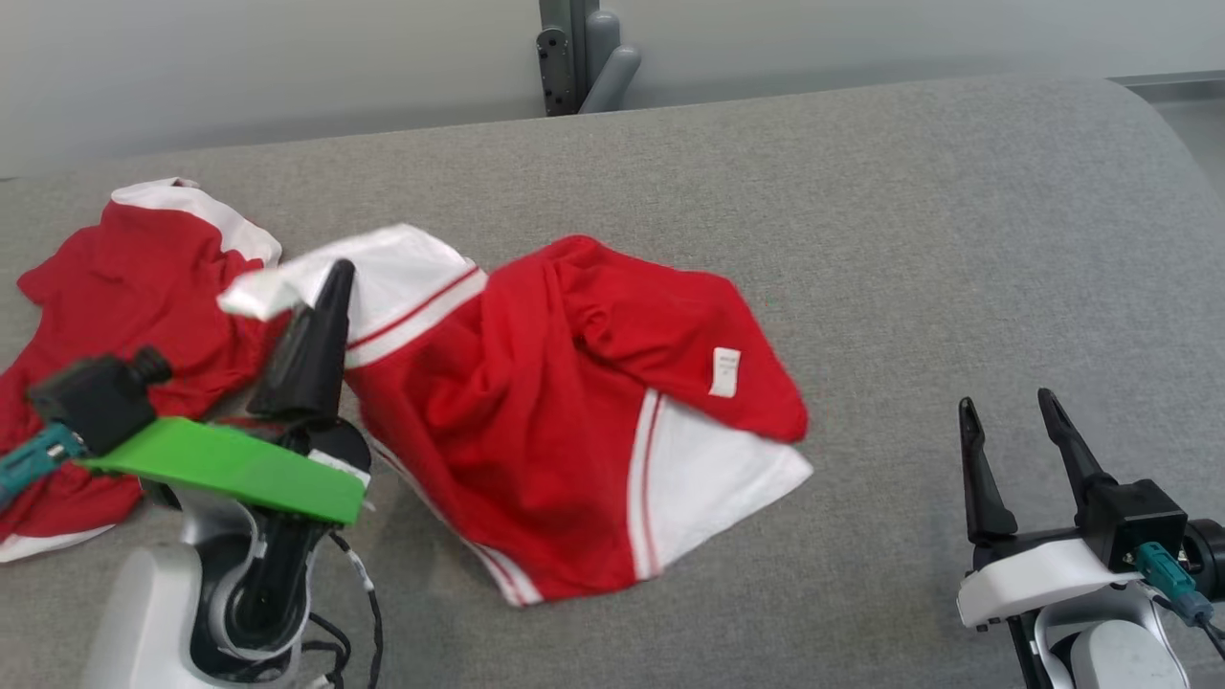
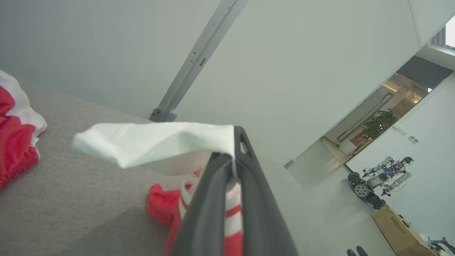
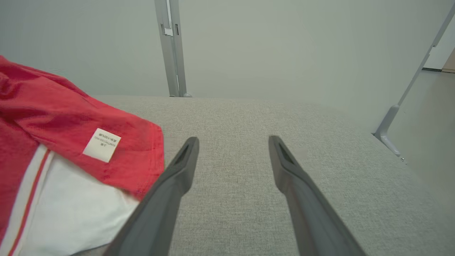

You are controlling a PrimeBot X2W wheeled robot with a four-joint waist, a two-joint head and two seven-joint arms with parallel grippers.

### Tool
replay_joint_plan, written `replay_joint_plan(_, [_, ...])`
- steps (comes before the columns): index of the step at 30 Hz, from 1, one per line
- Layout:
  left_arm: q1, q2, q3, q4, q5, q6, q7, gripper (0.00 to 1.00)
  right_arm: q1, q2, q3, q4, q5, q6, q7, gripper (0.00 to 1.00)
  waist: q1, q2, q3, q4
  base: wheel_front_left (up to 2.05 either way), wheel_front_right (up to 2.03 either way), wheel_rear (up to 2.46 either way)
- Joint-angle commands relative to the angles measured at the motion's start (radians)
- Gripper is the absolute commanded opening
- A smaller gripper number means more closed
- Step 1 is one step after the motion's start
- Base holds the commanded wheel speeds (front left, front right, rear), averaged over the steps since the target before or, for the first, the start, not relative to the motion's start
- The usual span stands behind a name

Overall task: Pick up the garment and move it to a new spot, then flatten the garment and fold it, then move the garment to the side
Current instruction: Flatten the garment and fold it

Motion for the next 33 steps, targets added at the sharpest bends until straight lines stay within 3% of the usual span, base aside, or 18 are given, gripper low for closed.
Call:
replay_joint_plan(1, [-0.035, 0.019, 0.01, -0.062, 0.02, 0.024, 0.011, 0.0, 0.002, -0.004, 0.004, 0.003, 0.003, 0.0, -0.003, 1.0, 0.0, 0.0, -0.011, 0.021, 0.0, 0.0, 0.0])
replay_joint_plan(8, [-0.146, 0.039, -0.001, -0.204, 0.075, 0.091, 0.062, 0.0, -0.009, -0.004, 0.014, 0.012, 0.006, 0.0, -0.003, 1.0, 0.0, 0.0, -0.023, 0.04, 0.0, 0.0, 0.0])
replay_joint_plan(17, [-0.344, -0.065, -0.192, -0.162, 0.168, 0.122, 0.121, 0.0, -0.032, -0.004, 0.04, 0.02, 0.026, 0.0, -0.003, 1.0, 0.0, 0.0, -0.013, 0.011, 0.0, 0.0, 0.0])
replay_joint_plan(22, [-0.451, -0.114, -0.333, 0.019, 0.183, 0.138, 0.097, 0.0, -0.079, -0.003, 0.086, 0.026, 0.056, 0.0, -0.003, 1.0, 0.0, 0.0, 0.035, -0.088, 0.0, 0.0, 0.0])
replay_joint_plan(29, [-0.609, -0.121, -0.449, 0.273, 0.218, 0.162, 0.027, 0.0, -0.139, -0.003, 0.138, 0.017, 0.128, 0.0, -0.003, 1.0, 0.0, 0.0, 0.123, -0.256, 0.0, 0.0, 0.0])
replay_joint_plan(33, [-0.687, -0.12, -0.49, 0.372, 0.167, 0.189, -0.039, 0.0, -0.153, -0.003, 0.15, 0.015, 0.169, 0.0, -0.003, 1.0, 0.0, 0.0, 0.171, -0.336, 0.0, 0.0, 0.0])
